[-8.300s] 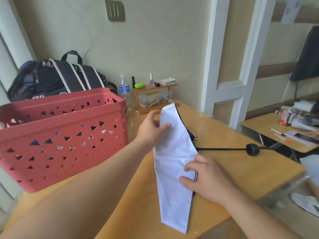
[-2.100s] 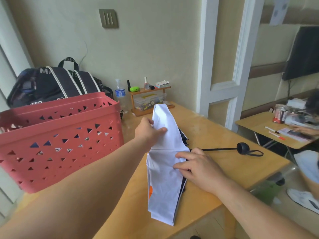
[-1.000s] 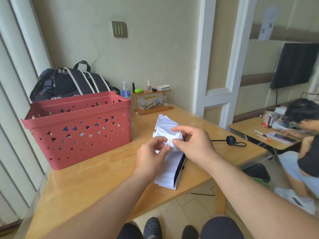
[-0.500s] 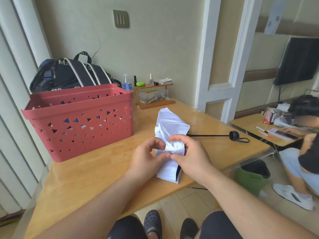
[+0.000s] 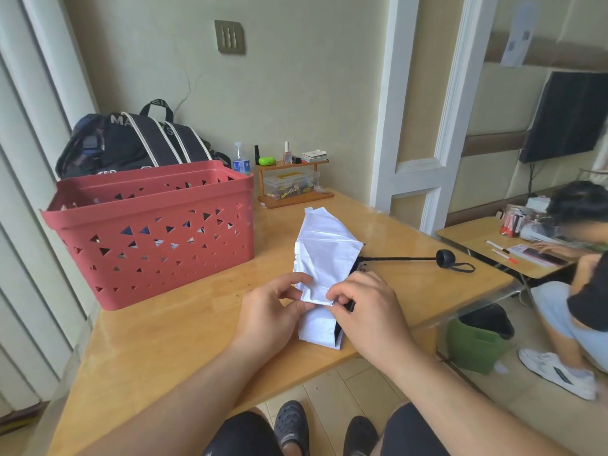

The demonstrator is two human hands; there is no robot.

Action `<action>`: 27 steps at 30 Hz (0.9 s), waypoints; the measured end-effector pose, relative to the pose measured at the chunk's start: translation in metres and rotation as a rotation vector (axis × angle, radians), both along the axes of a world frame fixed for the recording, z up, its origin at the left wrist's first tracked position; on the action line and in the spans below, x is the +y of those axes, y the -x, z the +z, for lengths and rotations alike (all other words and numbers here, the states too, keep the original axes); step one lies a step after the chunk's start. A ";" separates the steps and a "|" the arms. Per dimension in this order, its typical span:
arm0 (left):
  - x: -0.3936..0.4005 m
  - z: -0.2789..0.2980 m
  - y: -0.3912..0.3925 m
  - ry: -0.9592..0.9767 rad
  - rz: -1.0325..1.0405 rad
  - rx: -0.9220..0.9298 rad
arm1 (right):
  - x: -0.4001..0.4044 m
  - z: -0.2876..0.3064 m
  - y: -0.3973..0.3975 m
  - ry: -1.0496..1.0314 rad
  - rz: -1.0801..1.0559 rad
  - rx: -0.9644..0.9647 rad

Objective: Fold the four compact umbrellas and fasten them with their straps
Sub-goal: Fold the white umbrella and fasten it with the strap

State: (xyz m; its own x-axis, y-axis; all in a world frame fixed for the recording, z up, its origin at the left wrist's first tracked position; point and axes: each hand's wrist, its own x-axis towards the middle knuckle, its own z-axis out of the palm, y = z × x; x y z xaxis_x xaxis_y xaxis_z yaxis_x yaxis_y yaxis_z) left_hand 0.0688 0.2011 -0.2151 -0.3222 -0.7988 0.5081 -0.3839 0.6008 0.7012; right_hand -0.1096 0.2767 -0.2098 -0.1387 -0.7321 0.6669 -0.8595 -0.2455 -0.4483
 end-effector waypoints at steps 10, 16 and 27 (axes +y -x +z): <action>0.004 -0.001 -0.005 0.266 -0.084 -0.110 | 0.005 -0.017 0.002 0.172 0.039 0.152; 0.004 -0.011 -0.009 0.306 -0.052 -0.196 | 0.010 -0.022 0.007 0.061 0.096 0.162; 0.008 -0.007 -0.010 0.456 -0.204 -0.430 | 0.013 -0.028 0.012 -0.088 0.210 0.213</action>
State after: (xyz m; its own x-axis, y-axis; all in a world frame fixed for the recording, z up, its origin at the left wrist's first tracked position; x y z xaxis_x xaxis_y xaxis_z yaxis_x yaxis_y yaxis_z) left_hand 0.0783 0.2093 -0.2219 -0.6941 -0.4353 0.5734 -0.4196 0.8918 0.1691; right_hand -0.1218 0.2892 -0.2373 0.1581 -0.7860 0.5976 -0.8708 -0.3964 -0.2909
